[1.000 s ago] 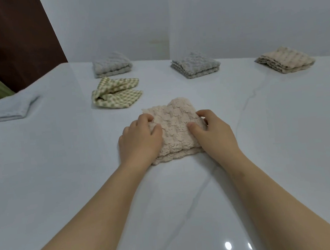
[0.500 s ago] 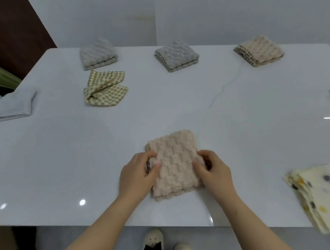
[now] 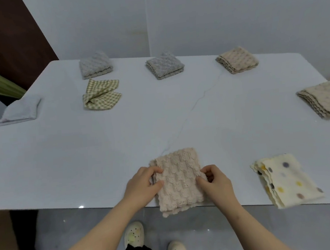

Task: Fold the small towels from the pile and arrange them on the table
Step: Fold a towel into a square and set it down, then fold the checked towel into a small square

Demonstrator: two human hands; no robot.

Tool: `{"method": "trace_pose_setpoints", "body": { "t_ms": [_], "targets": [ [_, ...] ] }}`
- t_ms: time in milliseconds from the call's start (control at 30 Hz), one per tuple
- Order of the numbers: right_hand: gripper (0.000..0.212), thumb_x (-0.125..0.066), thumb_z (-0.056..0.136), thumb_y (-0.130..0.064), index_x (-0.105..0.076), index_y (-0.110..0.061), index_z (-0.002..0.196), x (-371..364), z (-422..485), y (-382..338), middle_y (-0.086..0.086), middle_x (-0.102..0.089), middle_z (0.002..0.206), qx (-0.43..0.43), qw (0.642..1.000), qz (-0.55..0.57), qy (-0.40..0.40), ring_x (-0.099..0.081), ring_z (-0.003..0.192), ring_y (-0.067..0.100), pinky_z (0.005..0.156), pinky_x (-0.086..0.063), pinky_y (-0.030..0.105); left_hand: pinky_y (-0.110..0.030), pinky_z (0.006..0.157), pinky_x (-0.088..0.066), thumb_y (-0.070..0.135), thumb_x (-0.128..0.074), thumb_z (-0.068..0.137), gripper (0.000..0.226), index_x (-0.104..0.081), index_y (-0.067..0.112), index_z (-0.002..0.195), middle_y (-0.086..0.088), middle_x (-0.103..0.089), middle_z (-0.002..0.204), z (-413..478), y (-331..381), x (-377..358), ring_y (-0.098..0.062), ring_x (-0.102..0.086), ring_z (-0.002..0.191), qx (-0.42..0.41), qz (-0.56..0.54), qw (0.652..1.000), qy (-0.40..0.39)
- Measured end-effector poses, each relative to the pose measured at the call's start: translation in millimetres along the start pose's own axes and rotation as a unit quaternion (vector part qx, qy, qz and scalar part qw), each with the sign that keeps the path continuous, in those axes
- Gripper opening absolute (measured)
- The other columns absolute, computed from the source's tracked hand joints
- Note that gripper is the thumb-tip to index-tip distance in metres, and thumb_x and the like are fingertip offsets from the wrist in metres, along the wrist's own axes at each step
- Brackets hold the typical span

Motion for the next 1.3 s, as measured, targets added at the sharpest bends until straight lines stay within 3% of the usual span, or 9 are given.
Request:
{"method": "trace_pose_setpoints", "body": {
  "t_ms": [133, 233, 367, 567, 800, 933, 1033, 1133, 1300],
  "targets": [
    [0.025, -0.06, 0.076, -0.02, -0.055, -0.021, 0.1, -5, 0, -10, -0.005, -0.058, 0.095, -0.002, 1.0, -0.012, 0.007, -0.054, 0.084, 0.013, 0.07, -0.045, 0.021, -0.011, 0.079, -0.035, 0.022, -0.056, 0.09, 0.023, -0.049, 0.037, 0.106, 0.006, -0.041, 0.114, 3, 2, 6, -0.004, -0.046, 0.096, -0.016, -0.058, 0.998, -0.002],
    [0.044, -0.057, 0.071, -0.026, -0.056, -0.017, 0.115, -7, 5, -32, -0.009, -0.051, 0.109, 0.049, 0.995, -0.069, 0.056, -0.047, 0.102, 0.012, 0.09, -0.04, 0.028, -0.002, 0.068, -0.035, 0.02, -0.056, 0.09, 0.02, -0.05, 0.034, 0.104, 0.006, -0.042, 0.11, 10, 0, 21, 0.001, -0.046, 0.073, -0.022, -0.077, 0.996, 0.034],
    [0.033, -0.054, 0.083, -0.012, -0.057, -0.017, 0.115, -33, 19, -67, -0.006, -0.054, 0.116, 0.11, 0.978, -0.162, 0.073, -0.043, 0.112, 0.014, 0.094, -0.031, 0.023, -0.008, 0.065, -0.035, 0.021, -0.053, 0.091, 0.019, -0.053, 0.029, 0.109, 0.006, -0.046, 0.106, 27, -16, 51, -0.001, -0.047, 0.07, -0.005, -0.069, 0.995, 0.066],
    [0.037, -0.038, 0.081, -0.029, -0.064, -0.018, 0.104, -122, 46, -129, -0.005, -0.06, 0.114, 0.2, 0.949, -0.24, 0.032, -0.047, 0.112, 0.018, 0.085, -0.026, 0.022, -0.017, 0.078, -0.036, 0.021, -0.049, 0.093, 0.023, -0.057, 0.022, 0.115, 0.008, -0.049, 0.102, 58, -64, 119, -0.003, -0.048, 0.081, 0.017, -0.028, 0.996, 0.088],
    [0.035, -0.046, 0.09, -0.018, -0.052, -0.018, 0.125, -235, 94, -160, -0.002, -0.051, 0.131, 0.108, 0.965, -0.233, -0.056, -0.042, 0.121, 0.018, 0.101, -0.035, 0.026, -0.026, 0.095, -0.039, 0.019, -0.046, 0.093, 0.03, -0.053, 0.019, 0.123, 0.0, -0.048, 0.131, 106, -126, 209, -0.016, -0.046, 0.118, 0.009, 0.072, 0.993, 0.09],
    [0.035, -0.05, 0.088, -0.018, -0.053, -0.019, 0.123, -263, 120, -170, 0.0, -0.05, 0.127, 0.008, 0.986, -0.161, -0.033, -0.047, 0.116, 0.019, 0.1, -0.039, 0.034, -0.034, 0.107, -0.03, 0.028, -0.049, 0.092, 0.048, -0.034, 0.029, 0.138, -0.004, -0.007, 0.155, 147, -136, 243, -0.026, -0.024, 0.136, -0.005, 0.155, 0.987, 0.033],
    [0.032, -0.052, 0.087, -0.025, -0.054, -0.022, 0.119, -273, 134, -171, -0.003, -0.045, 0.111, -0.048, 0.986, -0.156, -0.024, -0.05, 0.11, 0.019, 0.097, -0.042, 0.037, -0.041, 0.112, -0.02, 0.039, -0.049, 0.092, 0.063, -0.013, 0.04, 0.144, -0.004, 0.016, 0.156, 180, -139, 253, -0.032, -0.008, 0.141, 0.012, 0.184, 0.982, -0.035],
    [0.022, -0.054, 0.085, -0.025, -0.055, -0.027, 0.107, -274, 141, -172, -0.004, -0.046, 0.102, -0.066, 0.985, -0.155, -0.022, -0.053, 0.1, 0.017, 0.091, -0.045, 0.035, -0.044, 0.113, -0.014, 0.051, -0.04, 0.093, 0.065, -0.004, 0.04, 0.146, 0.001, 0.011, 0.157, 211, -138, 254, -0.028, -0.005, 0.144, 0.014, 0.185, 0.98, -0.077],
    [0.014, -0.055, 0.086, -0.018, -0.056, -0.026, 0.097, -268, 142, -166, -0.002, -0.053, 0.098, -0.066, 0.995, -0.078, -0.013, -0.054, 0.088, 0.013, 0.082, -0.046, 0.026, -0.04, 0.112, -0.02, 0.052, -0.033, 0.094, 0.054, -0.023, 0.034, 0.145, 0.003, -0.021, 0.155, 218, -134, 253, -0.021, -0.02, 0.141, -0.015, 0.134, 0.988, -0.081]
  ]
}}
Point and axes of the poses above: each hand's wrist, its own z-axis towards the middle knuckle, its own x-axis out of the back of the hand, y = z × x, the point moved 8 cm from there along z, towards the middle knuckle
